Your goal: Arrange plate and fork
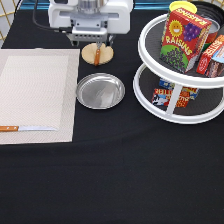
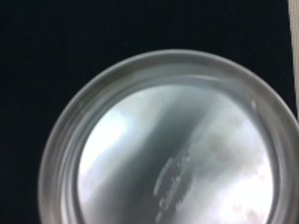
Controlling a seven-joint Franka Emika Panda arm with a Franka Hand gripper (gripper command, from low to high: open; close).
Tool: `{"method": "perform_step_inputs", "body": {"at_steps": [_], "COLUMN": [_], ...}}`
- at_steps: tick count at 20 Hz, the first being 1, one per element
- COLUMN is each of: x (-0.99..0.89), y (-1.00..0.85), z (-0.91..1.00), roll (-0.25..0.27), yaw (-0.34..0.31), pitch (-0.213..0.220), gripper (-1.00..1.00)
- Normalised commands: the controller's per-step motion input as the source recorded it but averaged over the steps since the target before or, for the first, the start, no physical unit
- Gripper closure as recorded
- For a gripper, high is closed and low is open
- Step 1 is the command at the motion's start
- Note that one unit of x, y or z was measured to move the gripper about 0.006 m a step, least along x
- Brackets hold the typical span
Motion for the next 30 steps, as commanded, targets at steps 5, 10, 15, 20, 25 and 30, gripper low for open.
{"method": "perform_step_inputs", "body": {"at_steps": [5, 10, 15, 20, 25, 30], "x": [0.41, 0.35, 0.31, 0.32, 0.4, 0.33], "y": [-0.12, -0.04, 0.0, 0.0, 0.0, -0.04], "z": [-0.45, -0.45, -0.4, -0.27, -0.09, -0.09], "roll": [0.071, 0.051, 0.045, 0.058, 0.072, 0.107], "yaw": [0.0, 0.0, 0.0, 0.002, 0.023, 0.021], "pitch": [0.004, 0.013, 0.021, 0.03, 0.044, 0.035], "gripper": [-1.0, -1.0, -1.0, -1.0, -1.0, -1.0]}}
